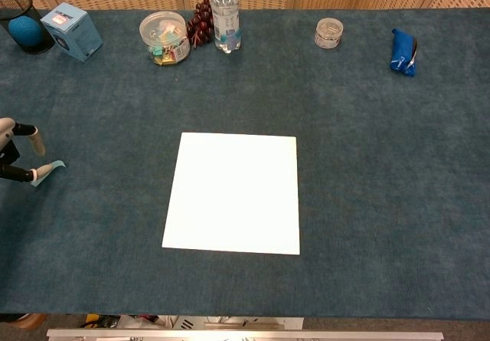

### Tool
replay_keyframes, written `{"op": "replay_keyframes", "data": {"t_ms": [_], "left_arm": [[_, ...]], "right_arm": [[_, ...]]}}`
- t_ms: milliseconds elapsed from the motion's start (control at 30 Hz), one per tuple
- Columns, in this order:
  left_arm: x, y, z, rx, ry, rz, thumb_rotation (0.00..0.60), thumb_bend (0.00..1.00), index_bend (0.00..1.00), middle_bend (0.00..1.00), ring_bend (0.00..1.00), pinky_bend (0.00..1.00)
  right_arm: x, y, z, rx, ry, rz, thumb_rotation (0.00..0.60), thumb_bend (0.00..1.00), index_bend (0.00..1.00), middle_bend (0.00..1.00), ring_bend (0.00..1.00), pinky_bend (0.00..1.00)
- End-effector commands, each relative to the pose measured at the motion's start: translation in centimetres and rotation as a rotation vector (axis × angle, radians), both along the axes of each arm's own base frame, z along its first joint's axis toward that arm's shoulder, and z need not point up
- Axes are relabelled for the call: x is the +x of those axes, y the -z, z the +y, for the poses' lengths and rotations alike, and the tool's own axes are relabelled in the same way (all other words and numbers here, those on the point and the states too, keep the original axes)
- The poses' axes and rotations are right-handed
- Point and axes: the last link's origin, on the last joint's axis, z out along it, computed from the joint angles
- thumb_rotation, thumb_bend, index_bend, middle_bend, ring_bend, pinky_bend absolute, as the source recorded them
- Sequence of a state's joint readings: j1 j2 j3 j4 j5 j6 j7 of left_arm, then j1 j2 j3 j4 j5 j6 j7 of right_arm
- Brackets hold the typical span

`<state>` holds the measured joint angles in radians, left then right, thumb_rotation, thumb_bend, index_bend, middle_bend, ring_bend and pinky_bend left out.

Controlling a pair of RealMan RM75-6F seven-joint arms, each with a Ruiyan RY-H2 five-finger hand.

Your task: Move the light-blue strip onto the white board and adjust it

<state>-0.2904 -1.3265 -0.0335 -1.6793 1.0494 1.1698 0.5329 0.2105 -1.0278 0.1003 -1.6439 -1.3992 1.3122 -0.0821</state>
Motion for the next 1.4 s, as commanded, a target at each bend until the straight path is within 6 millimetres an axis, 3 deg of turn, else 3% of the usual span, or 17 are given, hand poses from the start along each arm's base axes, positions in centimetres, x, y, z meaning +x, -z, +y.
{"op": "replay_keyframes", "data": {"t_ms": [33,633,867,1000,1400], "left_arm": [[-0.3,0.4,0.1,-0.011,-0.013,0.015,0.365,0.25,0.43,0.99,1.00,1.00],[-1.1,1.7,0.6,-0.022,-0.072,0.039,0.371,0.25,0.43,0.99,1.00,1.00],[-1.4,1.9,0.5,-0.025,-0.080,0.081,0.425,0.25,0.42,0.99,1.00,1.00],[-1.4,1.9,0.5,-0.022,-0.085,0.089,0.488,0.25,0.42,0.99,1.00,1.00],[-1.2,2.5,0.7,-0.023,-0.088,0.078,0.551,0.25,0.44,0.99,1.00,1.00]], "right_arm": [[-0.2,-0.1,0.1,-0.002,0.005,0.000,0.600,0.09,0.45,0.63,0.57,0.57],[-0.8,-0.3,0.4,-0.001,0.028,0.001,0.600,0.09,0.45,0.63,0.57,0.57],[-0.9,-0.3,0.5,0.001,0.033,0.002,0.600,0.09,0.45,0.63,0.57,0.57],[-0.9,-0.3,0.6,0.003,0.035,0.004,0.600,0.09,0.45,0.63,0.57,0.57],[-1.0,-0.7,1.0,-0.009,0.042,0.005,0.600,0.09,0.45,0.63,0.57,0.57]]}}
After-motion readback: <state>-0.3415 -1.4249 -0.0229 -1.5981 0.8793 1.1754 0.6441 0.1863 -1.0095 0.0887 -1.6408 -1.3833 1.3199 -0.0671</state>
